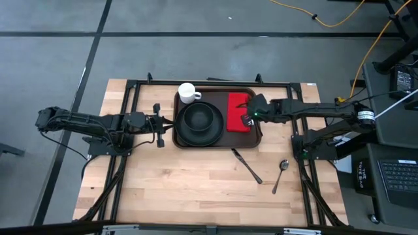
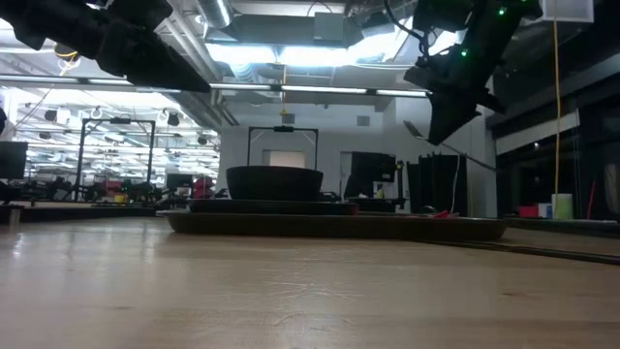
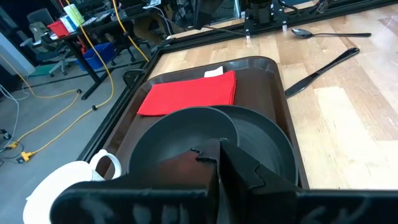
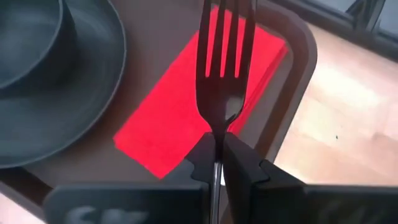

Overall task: Set up tray
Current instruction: Put the black fork on the red napkin

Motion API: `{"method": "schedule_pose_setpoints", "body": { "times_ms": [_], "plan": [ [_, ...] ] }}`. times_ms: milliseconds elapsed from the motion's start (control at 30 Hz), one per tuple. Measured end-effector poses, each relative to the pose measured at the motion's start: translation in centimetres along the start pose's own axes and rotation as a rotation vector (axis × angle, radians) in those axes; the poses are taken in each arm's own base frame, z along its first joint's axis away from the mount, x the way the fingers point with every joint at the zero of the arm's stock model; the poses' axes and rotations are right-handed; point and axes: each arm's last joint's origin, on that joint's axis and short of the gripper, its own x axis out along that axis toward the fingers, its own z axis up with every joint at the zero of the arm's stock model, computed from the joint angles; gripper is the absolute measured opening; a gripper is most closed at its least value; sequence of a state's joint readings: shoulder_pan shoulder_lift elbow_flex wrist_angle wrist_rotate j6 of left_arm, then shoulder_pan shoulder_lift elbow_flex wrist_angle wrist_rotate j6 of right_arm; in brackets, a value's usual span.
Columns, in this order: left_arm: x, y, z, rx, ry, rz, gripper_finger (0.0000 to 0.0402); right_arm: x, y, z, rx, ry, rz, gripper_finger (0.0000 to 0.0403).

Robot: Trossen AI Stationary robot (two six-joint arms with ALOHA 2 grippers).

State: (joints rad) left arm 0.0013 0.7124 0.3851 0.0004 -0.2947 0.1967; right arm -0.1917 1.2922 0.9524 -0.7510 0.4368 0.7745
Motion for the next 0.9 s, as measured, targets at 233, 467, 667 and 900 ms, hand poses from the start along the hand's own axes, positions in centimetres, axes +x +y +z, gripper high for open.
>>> {"method": "schedule_pose_setpoints", "body": {
  "times_ms": [233,467,667,900],
  "plan": [
    [0.0,0.0,0.0,0.000,0.000,0.000,0.0002,0.0,0.5,0.6,0.039,-0.062,0.047,0.0025],
    [0.0,0.0,0.0,0.000,0.000,0.000,0.0002,-0.2,1.2,1.4,0.099,-0.131,0.117,0.0025],
    [0.0,0.0,0.0,0.000,0.000,0.000,0.0002,0.3,1.4,1.7,0.181,-0.139,0.129,0.0025],
    [0.0,0.0,0.0,0.000,0.000,0.000,0.0003,2.1,1.0,2.4,0.270,-0.108,0.114,0.0026]
  ]
}}
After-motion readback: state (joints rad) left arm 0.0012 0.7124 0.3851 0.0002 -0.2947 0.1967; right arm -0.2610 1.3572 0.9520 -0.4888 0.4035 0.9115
